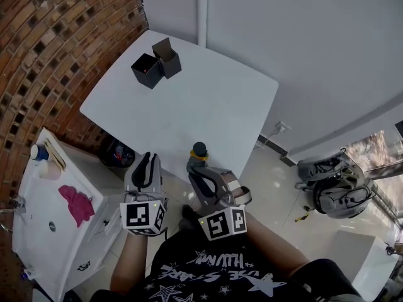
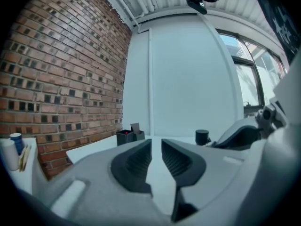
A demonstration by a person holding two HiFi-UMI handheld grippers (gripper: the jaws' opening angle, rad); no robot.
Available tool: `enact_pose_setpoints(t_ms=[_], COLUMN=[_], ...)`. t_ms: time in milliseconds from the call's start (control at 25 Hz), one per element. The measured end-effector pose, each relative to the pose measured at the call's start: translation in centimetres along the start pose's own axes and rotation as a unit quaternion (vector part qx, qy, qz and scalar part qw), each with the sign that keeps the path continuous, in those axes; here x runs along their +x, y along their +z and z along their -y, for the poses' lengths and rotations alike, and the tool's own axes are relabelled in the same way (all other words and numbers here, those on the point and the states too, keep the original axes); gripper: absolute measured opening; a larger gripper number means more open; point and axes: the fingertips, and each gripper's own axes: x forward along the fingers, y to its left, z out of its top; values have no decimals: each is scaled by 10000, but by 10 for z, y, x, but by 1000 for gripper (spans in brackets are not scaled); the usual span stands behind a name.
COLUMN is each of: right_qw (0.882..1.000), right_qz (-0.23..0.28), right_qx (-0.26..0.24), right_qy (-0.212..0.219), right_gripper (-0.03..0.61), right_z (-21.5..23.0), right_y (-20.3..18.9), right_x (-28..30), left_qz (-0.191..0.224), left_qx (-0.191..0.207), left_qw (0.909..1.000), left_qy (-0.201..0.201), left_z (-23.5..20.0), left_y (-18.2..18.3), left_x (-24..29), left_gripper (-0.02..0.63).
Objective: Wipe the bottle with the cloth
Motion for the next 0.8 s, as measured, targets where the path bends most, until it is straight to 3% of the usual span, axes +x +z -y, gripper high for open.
enact_pose_setpoints(t_ms=[320,800], right_qw=[9985,9973], right_qz=[-301,-730], right_qx=[-144,66], right_qy=[-430,-93], right_gripper=[40,40], right_z=[-5,-32], right_y=[-8,-40], right_x=[23,36], left_qz=[-106,-214], left_qx=[-72,-71], left_qw=[9999,9997], left_qy=[-26,-50], left_z=[-1,-10], left_y=[-3,-14], left_x=[-3,-8], left_gripper=[66,66])
